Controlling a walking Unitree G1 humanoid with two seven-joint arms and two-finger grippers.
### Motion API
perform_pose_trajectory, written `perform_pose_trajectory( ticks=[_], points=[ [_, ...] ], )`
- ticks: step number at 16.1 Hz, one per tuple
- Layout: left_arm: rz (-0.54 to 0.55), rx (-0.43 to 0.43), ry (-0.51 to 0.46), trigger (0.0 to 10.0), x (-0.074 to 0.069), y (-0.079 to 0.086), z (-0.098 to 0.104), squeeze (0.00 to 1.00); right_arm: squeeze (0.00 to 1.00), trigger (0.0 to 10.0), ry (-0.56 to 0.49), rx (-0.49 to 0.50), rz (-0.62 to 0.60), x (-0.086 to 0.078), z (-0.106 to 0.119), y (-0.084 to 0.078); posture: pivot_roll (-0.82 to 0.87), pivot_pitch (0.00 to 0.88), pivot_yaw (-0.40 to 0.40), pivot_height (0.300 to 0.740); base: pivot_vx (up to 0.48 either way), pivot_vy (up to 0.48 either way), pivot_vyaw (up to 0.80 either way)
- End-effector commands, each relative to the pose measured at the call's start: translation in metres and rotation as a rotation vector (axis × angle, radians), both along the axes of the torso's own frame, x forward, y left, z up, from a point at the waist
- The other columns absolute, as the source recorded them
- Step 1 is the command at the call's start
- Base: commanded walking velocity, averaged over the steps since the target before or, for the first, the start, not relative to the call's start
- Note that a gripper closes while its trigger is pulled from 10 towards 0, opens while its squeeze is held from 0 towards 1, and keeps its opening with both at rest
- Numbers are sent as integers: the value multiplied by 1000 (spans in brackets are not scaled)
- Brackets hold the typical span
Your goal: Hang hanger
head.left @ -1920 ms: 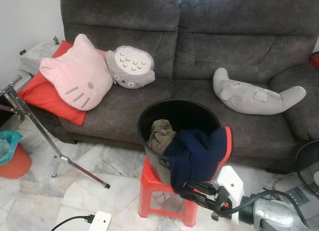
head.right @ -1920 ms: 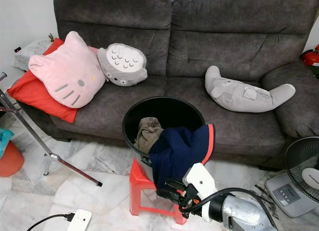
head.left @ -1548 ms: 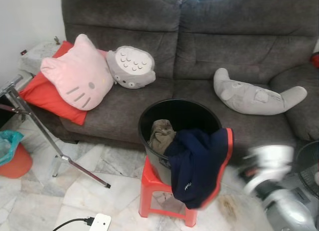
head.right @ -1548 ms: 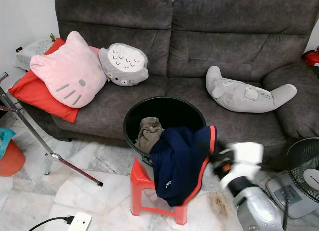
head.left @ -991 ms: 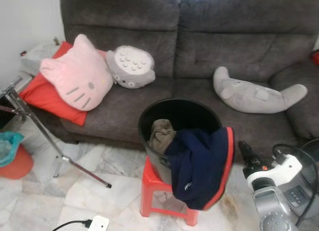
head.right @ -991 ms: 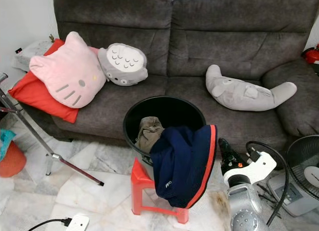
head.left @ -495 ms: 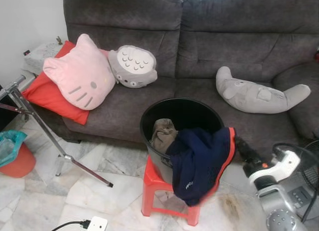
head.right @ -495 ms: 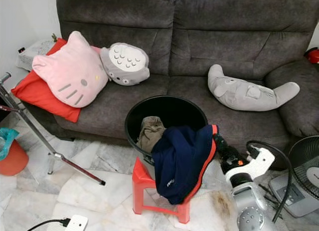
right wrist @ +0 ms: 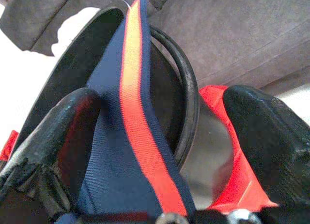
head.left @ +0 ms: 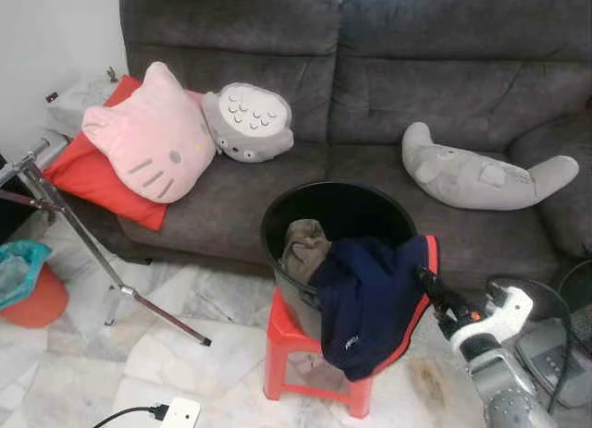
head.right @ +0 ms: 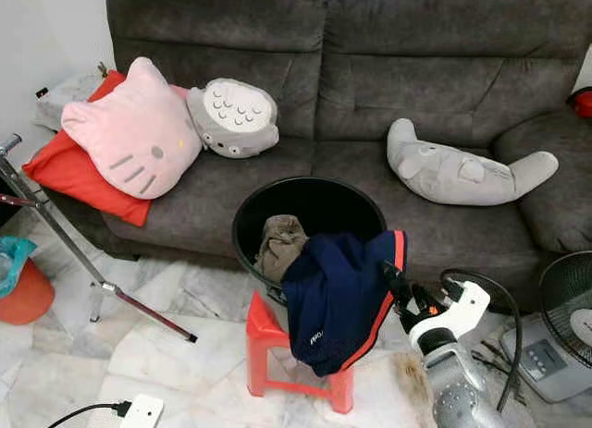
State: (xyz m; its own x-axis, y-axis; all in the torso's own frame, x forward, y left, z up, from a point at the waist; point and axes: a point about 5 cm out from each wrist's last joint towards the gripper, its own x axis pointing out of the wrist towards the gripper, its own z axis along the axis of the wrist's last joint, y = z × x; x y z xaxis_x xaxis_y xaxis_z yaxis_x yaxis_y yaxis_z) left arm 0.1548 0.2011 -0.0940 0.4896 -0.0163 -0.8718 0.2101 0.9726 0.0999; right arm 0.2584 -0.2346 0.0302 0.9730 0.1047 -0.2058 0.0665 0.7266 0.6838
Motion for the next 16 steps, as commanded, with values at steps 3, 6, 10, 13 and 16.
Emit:
perform_pose_trajectory(
  ticks=[3, 6, 10, 13, 16],
  points=[
    [12, 7, -1, 10000, 0, 5, 1, 0, 0, 10000, -29, 6, 35, 6, 0, 4, -98, 0, 54, 740, 0, 0, 0],
    [10, 7, -7, 10000, 2, 5, 2, 0, 0, 10000, -80, 20, 136, 8, 1, 16, -93, 0, 55, 740, 0, 0, 0],
    [7, 1, -15, 10000, 4, 4, 2, 0, 0, 10000, -78, 39, 178, 10, -5, 27, -89, 0, 56, 740, 0, 0, 0],
    [1, 0, -20, 10000, 5, 3, 3, 0, 0, 10000, -82, 51, 214, 11, -7, 35, -84, 0, 54, 740, 0, 0, 0],
    [0, 3, -24, 10000, 7, 4, 4, 0, 0, 4314, -106, 59, 231, 12, -5, 39, -84, 0, 54, 740, 0, 0, 0]
  ],
)
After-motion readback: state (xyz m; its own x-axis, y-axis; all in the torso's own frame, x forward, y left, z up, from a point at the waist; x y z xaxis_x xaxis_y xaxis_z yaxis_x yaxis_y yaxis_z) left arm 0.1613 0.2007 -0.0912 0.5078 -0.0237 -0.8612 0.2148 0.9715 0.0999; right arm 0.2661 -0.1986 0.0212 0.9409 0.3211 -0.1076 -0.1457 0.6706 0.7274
